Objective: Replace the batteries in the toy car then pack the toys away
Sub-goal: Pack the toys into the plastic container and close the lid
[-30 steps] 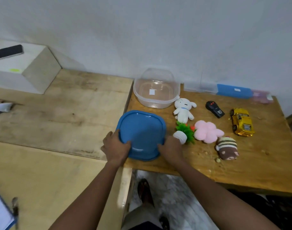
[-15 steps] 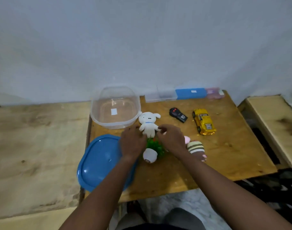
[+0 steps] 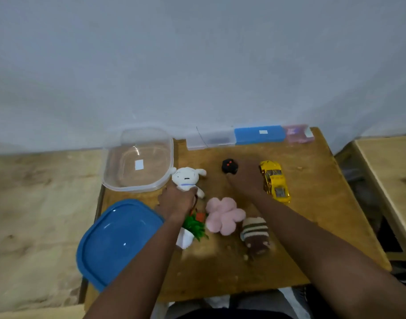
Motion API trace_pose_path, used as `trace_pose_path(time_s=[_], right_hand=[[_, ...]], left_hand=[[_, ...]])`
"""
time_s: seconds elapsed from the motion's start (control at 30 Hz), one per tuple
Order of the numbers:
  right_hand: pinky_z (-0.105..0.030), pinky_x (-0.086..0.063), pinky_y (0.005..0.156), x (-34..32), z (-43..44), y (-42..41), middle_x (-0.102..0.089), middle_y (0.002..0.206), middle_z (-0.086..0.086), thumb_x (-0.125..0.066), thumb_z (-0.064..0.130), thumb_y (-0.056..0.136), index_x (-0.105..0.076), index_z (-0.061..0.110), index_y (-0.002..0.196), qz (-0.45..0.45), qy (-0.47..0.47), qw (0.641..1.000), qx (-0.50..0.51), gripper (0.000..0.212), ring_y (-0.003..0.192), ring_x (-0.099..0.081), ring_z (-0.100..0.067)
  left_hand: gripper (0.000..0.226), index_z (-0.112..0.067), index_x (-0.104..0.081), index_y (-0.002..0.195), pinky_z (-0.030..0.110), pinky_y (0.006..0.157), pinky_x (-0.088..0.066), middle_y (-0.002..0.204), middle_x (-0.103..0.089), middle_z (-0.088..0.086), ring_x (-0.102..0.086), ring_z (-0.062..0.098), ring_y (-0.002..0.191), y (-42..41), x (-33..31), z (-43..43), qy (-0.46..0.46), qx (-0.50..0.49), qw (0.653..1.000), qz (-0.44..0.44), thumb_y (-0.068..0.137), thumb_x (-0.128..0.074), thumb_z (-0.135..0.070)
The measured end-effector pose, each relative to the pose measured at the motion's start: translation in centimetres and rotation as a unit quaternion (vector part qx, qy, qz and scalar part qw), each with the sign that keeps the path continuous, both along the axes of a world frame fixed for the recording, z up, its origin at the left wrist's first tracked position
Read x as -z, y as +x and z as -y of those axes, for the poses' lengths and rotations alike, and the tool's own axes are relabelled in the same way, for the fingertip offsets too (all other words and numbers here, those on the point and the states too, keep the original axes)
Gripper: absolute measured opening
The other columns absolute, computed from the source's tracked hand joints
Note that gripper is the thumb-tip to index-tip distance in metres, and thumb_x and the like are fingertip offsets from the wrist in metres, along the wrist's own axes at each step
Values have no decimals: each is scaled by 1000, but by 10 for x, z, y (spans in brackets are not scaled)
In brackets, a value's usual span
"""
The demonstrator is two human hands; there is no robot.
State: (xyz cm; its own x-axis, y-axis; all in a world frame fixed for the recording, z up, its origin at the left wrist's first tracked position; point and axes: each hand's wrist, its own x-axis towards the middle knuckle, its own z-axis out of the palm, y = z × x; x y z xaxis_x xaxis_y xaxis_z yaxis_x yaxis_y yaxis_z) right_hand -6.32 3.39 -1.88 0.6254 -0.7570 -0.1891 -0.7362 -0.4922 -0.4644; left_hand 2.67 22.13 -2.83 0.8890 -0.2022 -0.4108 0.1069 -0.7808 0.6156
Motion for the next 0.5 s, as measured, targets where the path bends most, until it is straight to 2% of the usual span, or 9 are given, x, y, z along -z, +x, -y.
trace_pose_path(time_s=[0.1,0.3,0.43,0.5], right_hand=[[-44,-51,90,10,18,10,-63,114,-10,-68,41,81,-65,14,116,-38,-10,998,-46,44,104,-59,-29],[-40,-49,92,28,40,12,-61,120,-11,-70,35,78,-61,15,123,-39,19,995,-93,50,107,-59,-31],[-40,-52,84,25,43,12,-65,109,-7,-77,36,70,-57,17,115,19,51,996,-76,52,99,-63,-29],[-41,-52,82,22,42,10,-67,104,-4,-78,36,67,-54,21,111,64,72,993,-64,53,95,-64,-27]], left_hand=[[73,-30,-60,128,47,101,-49,129,-67,2,-60,31,120,0,0,9,0,-31,999,-18,63,-69,-63],[43,-25,-71,111,42,94,-51,115,-72,3,-64,27,105,0,6,21,38,-71,996,-29,76,-74,-49],[19,-32,-67,87,47,91,-51,99,-74,2,-65,28,98,-11,-1,25,32,-64,997,20,75,-74,-44],[15,-33,-67,87,41,86,-49,93,-72,-3,-65,24,94,-19,-8,25,30,-50,996,62,77,-75,-40]])
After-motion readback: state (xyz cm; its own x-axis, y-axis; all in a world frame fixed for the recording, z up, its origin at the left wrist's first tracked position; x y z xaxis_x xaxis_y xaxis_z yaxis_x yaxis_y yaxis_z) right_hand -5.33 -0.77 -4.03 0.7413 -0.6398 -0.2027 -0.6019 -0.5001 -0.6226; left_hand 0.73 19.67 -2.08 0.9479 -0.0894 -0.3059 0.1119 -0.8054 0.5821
